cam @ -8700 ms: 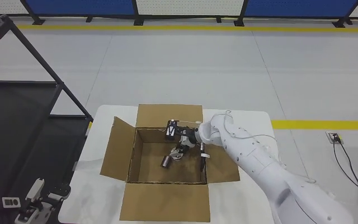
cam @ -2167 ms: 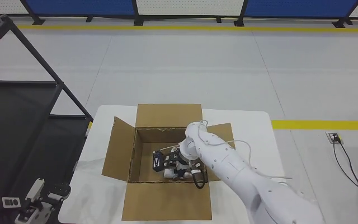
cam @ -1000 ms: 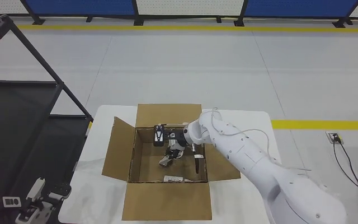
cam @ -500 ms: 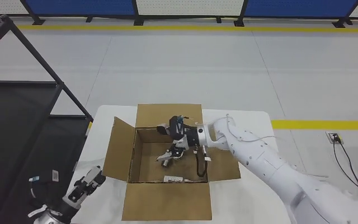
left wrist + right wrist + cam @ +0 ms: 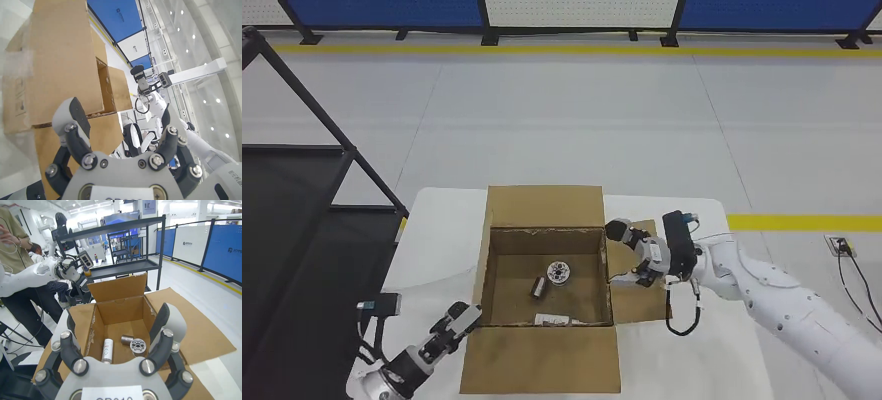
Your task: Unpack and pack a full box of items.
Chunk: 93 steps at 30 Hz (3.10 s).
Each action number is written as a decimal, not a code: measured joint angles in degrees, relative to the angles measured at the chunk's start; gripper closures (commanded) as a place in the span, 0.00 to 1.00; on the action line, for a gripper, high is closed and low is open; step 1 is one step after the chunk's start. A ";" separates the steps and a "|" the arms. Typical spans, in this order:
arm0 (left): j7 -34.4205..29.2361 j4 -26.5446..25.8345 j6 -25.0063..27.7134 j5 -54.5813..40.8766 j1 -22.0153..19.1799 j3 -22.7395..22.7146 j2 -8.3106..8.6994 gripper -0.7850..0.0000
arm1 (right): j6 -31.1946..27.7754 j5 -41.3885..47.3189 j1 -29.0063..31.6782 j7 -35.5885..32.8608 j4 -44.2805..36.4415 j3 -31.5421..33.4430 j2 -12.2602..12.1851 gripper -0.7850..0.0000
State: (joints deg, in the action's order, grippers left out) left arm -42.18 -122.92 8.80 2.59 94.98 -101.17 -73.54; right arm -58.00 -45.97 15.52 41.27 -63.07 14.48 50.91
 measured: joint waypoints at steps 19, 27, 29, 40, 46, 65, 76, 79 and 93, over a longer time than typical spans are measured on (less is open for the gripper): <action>-0.51 1.92 -3.44 7.26 -3.68 6.13 0.60 0.00 | 0.00 6.81 6.18 3.88 -6.58 2.08 -8.56 0.00; -0.94 3.17 -5.56 9.69 -5.66 8.94 1.05 0.00 | 0.00 20.27 8.30 2.31 -7.99 1.96 -11.79 0.00; -1.27 3.51 -5.93 10.27 -6.25 9.57 1.19 0.00 | 0.00 25.18 8.64 -2.15 -7.45 0.99 -12.79 0.00; -1.11 4.19 -6.34 10.68 -6.83 10.67 1.80 0.00 | 0.00 62.31 8.28 -40.49 -3.73 -0.67 -14.41 0.00; -0.61 4.54 -6.26 10.68 -6.48 10.95 2.11 0.00 | 0.00 74.87 7.54 -61.44 -1.41 0.58 -12.50 0.00; 1.43 5.25 -5.59 9.26 -5.37 11.31 2.99 0.00 | 0.00 83.02 8.58 -87.56 -7.18 11.48 -3.85 0.00; 2.93 7.94 -8.48 6.53 -6.59 11.31 3.30 0.00 | 0.00 80.33 4.40 -87.55 1.83 5.93 7.38 0.00; 2.68 8.52 -8.74 4.82 -6.68 10.94 3.41 0.00 | 0.00 80.31 4.42 -87.55 4.77 5.58 10.23 0.00; 6.51 9.81 -12.03 2.57 -8.06 10.95 3.70 0.00 | 0.00 73.41 3.76 -87.55 14.04 7.11 18.15 0.00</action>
State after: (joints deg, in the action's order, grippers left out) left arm -35.66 -113.12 -3.23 5.16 86.92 -90.22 -69.85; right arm -58.00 27.44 19.28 -46.28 -49.03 21.59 69.06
